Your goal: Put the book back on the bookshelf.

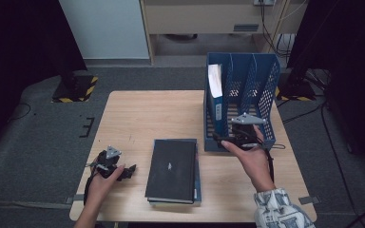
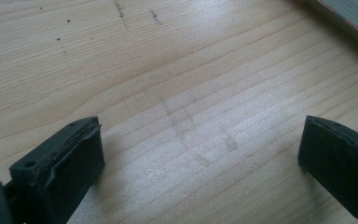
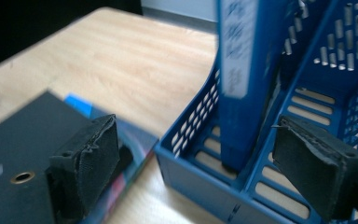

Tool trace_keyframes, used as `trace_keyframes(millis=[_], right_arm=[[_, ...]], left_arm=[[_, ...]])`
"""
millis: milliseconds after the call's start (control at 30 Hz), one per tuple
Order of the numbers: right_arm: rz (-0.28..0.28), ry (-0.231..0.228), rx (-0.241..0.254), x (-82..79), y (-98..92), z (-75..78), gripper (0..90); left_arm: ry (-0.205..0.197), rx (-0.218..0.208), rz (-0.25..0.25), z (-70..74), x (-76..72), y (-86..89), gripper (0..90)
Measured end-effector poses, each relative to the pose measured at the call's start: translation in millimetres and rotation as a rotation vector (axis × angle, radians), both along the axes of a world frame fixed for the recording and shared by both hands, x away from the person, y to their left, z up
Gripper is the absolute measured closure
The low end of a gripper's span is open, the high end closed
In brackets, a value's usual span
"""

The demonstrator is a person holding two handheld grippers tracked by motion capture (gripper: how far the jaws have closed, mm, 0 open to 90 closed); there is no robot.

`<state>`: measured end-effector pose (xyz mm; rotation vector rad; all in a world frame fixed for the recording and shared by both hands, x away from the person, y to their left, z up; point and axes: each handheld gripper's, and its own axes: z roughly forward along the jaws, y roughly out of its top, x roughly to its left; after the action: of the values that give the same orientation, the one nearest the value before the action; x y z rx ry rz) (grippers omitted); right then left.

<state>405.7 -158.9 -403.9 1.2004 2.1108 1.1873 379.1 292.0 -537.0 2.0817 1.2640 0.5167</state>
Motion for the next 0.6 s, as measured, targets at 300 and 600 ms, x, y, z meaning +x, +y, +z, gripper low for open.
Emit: trace_keyframes(millis=[300, 600], right_arm=[[0.124, 0.049, 0.011, -23.7, 11.5, -27.3, 12.2], [0.251, 0.06, 0.002, -30.1, 43.0, -52.0, 15.1]], left_arm=[[-0.001, -0.001, 0.004, -0.1, 2.1, -0.5, 0.0], [-0.008, 0.002, 0.025, 0.3, -0.7, -1.7, 1.4]])
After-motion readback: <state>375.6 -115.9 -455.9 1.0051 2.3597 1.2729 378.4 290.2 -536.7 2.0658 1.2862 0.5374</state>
